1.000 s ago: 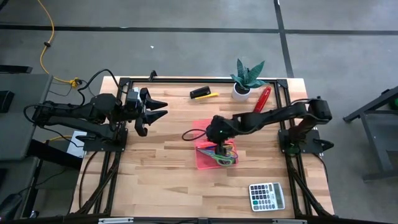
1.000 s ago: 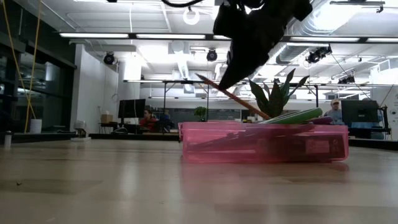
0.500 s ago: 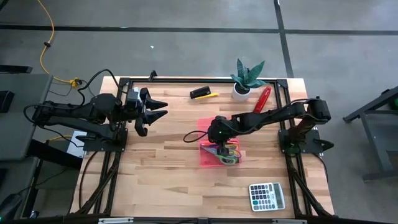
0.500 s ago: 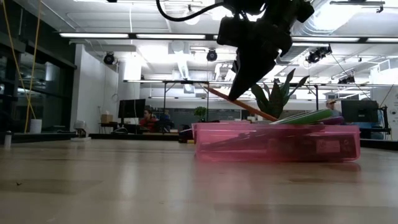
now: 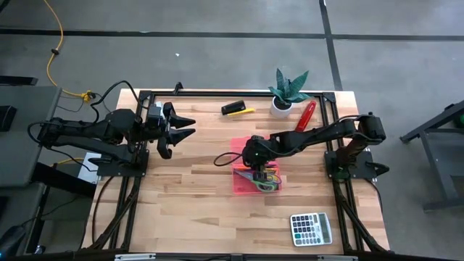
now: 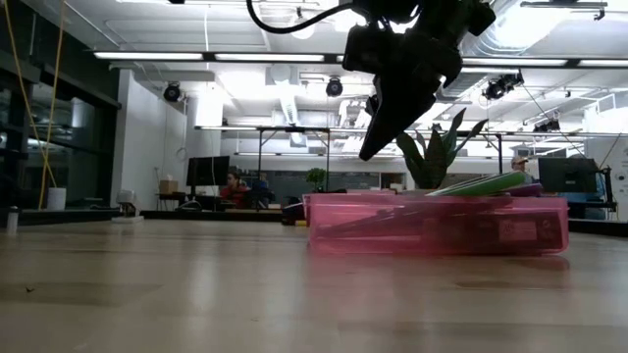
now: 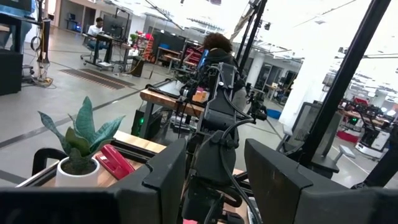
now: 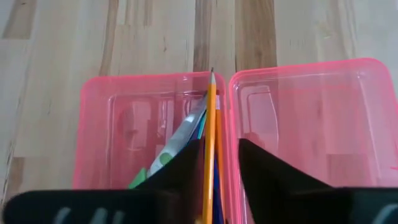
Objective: Pack school essentials
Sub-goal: Put the orange pencil into the pink supply box
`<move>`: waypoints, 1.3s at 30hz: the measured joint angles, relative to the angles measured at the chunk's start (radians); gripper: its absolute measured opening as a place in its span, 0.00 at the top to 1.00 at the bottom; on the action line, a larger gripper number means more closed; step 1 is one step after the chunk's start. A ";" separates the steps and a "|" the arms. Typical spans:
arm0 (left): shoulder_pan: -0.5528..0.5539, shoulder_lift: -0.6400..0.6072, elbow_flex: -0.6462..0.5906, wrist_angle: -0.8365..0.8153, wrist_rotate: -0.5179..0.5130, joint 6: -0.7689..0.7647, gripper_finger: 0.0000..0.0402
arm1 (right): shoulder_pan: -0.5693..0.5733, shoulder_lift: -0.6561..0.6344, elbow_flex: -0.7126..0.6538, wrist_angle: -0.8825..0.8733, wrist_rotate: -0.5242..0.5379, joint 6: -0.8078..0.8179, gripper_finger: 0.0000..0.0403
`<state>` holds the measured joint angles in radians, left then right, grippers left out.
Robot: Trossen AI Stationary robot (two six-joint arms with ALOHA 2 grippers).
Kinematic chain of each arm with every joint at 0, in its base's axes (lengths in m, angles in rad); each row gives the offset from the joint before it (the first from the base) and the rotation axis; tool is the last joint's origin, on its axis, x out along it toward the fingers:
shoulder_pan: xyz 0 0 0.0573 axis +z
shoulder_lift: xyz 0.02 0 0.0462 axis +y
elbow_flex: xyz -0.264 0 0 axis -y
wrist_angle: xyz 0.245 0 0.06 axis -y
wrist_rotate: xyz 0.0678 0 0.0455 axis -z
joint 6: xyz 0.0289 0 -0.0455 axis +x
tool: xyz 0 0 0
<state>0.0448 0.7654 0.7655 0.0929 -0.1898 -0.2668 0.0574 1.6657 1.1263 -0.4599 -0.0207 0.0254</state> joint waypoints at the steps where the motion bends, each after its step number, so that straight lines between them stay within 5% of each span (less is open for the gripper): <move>1: 0.000 0.000 0.000 0.000 0.000 0.000 0.62 | 0.000 0.000 0.000 0.000 -0.001 -0.001 0.75; 9: 0.000 0.000 0.000 0.000 0.000 0.000 0.62 | -0.007 -0.073 0.000 -0.102 -0.003 -0.024 0.56; 15: 0.000 0.000 0.000 -0.010 0.000 0.000 0.62 | -0.035 -0.225 -0.061 -0.255 0.037 -0.011 0.53; 22: 0.000 0.000 0.000 -0.027 0.001 0.000 0.62 | -0.030 -0.381 -0.256 0.108 0.018 0.157 0.58; 26: 0.000 0.000 0.000 -0.029 0.000 -0.002 0.62 | -0.029 -0.306 -0.276 0.265 0.047 0.181 0.70; 31: 0.000 0.000 0.000 -0.023 0.000 -0.010 0.62 | -0.029 -0.110 -0.187 0.334 0.047 0.181 0.96; 39: 0.000 0.000 0.000 -0.022 -0.001 -0.010 0.62 | -0.031 0.139 -0.024 0.326 0.019 0.177 0.99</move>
<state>0.0452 0.7650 0.7657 0.0711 -0.1907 -0.2771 0.0268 1.8047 1.1023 -0.1337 -0.0013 0.2019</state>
